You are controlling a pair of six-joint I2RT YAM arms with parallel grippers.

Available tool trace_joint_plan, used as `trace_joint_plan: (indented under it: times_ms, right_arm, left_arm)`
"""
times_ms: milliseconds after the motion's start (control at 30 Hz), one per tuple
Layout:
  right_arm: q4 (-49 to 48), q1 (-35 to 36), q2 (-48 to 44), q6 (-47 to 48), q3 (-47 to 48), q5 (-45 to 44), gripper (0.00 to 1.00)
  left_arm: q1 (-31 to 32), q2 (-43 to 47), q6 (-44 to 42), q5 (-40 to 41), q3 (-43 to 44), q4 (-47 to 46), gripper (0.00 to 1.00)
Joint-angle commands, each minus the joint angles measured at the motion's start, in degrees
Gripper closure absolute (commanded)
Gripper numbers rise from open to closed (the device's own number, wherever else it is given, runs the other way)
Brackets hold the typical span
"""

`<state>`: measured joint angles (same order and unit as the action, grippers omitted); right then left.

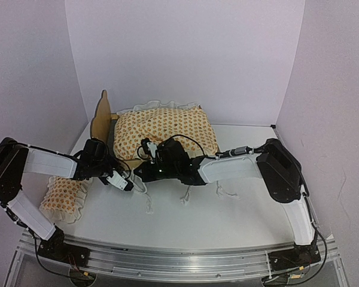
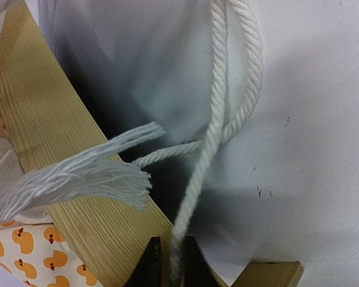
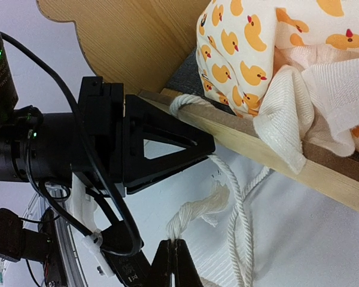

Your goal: Set up the pet bed

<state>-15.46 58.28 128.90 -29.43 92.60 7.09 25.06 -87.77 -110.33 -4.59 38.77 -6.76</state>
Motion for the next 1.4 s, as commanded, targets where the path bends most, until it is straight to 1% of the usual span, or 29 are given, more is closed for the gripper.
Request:
trace_joint_plan:
  times_ms: [0, 67, 133, 200, 233, 333, 533, 733, 900, 1100, 1300, 1367]
  right_arm:
    - [-2.0, 0.3, 1.6, 0.6, 2.7, 0.7, 1.0]
    - [-2.0, 0.3, 2.3, 0.9, 3.5, 0.9, 1.0]
    - [-2.0, 0.3, 3.4, 1.6, 5.0, 1.2, 1.0]
    - [-2.0, 0.1, 4.6, 2.6, 7.3, 1.3, 1.0]
    - [-2.0, 0.0, 5.2, 2.9, 8.5, 1.4, 1.0]
    - [-1.9, -0.4, 8.1, 3.1, 12.7, 2.3, 1.0]
    - [-1.6, -0.8, 12.3, 2.8, 18.5, 1.7, 1.0]
    - [-1.5, -1.2, 10.8, 4.7, 18.8, -2.2, 1.0]
    - [-1.0, -1.1, 15.0, 1.8, 21.1, 2.7, 1.0]
    - [-0.9, -1.0, 17.8, 4.2, 23.2, 9.2, 1.0]
    - [-3.3, -0.1, 19.0, 5.3, 22.0, 21.8, 1.0]
    - [-3.5, 0.3, 20.2, 4.9, 22.8, 22.3, 1.0]
  left_arm:
    - [-0.3, 0.1, 3.7, 1.9, 3.0, -2.3, 1.0]
    - [-0.3, 2.0, 6.6, 0.6, 5.2, 3.1, 1.0]
    - [-0.4, 4.2, 10.0, -1.6, 8.0, 12.5, 1.0]
    - [-0.3, 6.4, 11.7, -3.7, 9.7, 19.1, 1.0]
    - [-0.4, 7.5, 11.8, -4.4, 9.9, 21.8, 1.0]
    - [-0.4, 9.9, 12.1, -5.6, 9.3, 25.4, 1.0]
    - [-0.4, 11.3, 12.3, -5.9, 8.8, 28.2, 1.0]
    - [-0.3, 12.0, 13.0, -7.2, 9.6, 31.9, 1.0]
    - [-0.3, 11.8, 17.9, -13.7, 14.9, 36.8, 1.0]
    - [-0.4, 10.8, 20.4, -12.7, 15.6, 35.8, 1.0]
    - [-0.4, 10.0, 21.9, -12.7, 15.5, 34.9, 1.0]
    - [-0.4, 9.9, 22.1, -13.0, 14.9, 35.0, 1.0]
